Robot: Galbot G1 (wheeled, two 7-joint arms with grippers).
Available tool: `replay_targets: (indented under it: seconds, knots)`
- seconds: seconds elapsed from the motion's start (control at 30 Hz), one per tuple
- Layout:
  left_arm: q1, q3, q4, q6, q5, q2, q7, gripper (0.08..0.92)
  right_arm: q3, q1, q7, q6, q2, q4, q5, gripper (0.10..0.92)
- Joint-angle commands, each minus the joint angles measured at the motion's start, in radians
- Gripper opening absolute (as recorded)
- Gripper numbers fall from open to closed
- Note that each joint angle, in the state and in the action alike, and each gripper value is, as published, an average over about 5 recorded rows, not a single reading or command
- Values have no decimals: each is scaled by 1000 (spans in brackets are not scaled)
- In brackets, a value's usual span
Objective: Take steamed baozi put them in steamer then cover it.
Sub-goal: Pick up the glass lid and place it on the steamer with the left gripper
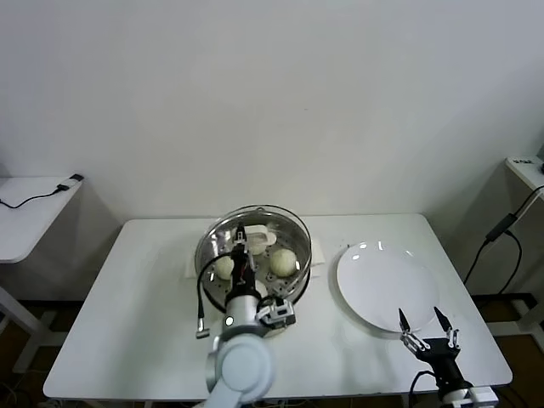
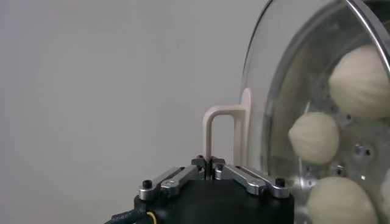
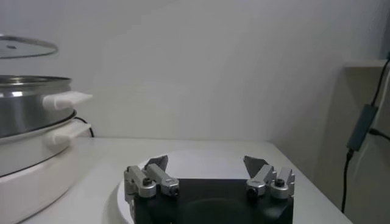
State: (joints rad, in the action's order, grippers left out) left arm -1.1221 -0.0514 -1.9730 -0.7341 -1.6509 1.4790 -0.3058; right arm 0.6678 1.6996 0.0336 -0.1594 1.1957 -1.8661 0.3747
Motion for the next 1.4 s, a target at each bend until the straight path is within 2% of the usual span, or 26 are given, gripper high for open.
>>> replay_targets:
  seconds: [0.03,0.9,1.33,1.4]
  knots:
    - [18,-32,94,-6,-41,61,18,140,8,6,-3,-10,0,-2,10,823]
    - [39,4,173,5,-16,29,87,140,14,0,-6,-15,7,3,20,823]
    - [28,7,176,21,-12,10,90,140,12,-7,-7,-18,17,5,14,823]
    - [26,9,173,23,-13,8,91,161,9,-8,-5,-17,18,4,14,823]
